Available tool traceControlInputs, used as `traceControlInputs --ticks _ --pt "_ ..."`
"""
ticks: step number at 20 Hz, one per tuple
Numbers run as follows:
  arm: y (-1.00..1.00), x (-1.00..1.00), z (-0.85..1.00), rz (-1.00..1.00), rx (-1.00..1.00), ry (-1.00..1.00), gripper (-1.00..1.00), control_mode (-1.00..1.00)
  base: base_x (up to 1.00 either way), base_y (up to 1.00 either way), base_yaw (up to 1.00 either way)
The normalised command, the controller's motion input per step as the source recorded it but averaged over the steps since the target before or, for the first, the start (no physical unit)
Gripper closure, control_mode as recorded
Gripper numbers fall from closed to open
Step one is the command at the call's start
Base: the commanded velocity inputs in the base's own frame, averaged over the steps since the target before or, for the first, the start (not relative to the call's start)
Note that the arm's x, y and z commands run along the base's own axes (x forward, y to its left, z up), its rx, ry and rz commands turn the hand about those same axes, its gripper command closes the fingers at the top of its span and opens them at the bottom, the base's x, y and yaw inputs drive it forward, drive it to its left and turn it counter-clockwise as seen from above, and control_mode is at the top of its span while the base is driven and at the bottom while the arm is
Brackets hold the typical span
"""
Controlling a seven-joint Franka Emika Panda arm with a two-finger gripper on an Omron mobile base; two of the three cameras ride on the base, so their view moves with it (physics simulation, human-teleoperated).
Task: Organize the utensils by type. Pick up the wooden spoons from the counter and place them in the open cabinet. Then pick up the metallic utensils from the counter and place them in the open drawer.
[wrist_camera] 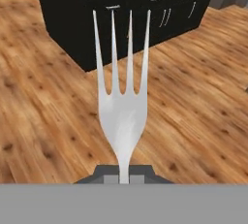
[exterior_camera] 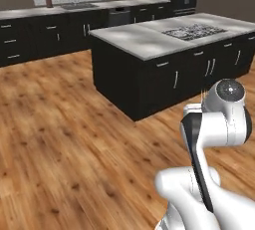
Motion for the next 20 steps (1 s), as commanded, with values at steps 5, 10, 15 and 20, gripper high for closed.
traceControlInputs --ticks 5,10,15,20 --pt "0.00 0.00 0.00 0.00 0.00 0.00 1.00 1.00 0.46 0.12 0.34" --pt "0.00 0.00 0.00 0.00 0.00 0.00 1.00 1.00 0.55 0.08 0.30" --pt "0.00 0.00 0.00 0.00 0.00 0.00 1.00 1.00 0.66 0.12 0.25" --pt "0.00 0.00 0.00 0.00 0.00 0.00 1.00 1.00 0.73 0.12 0.21"
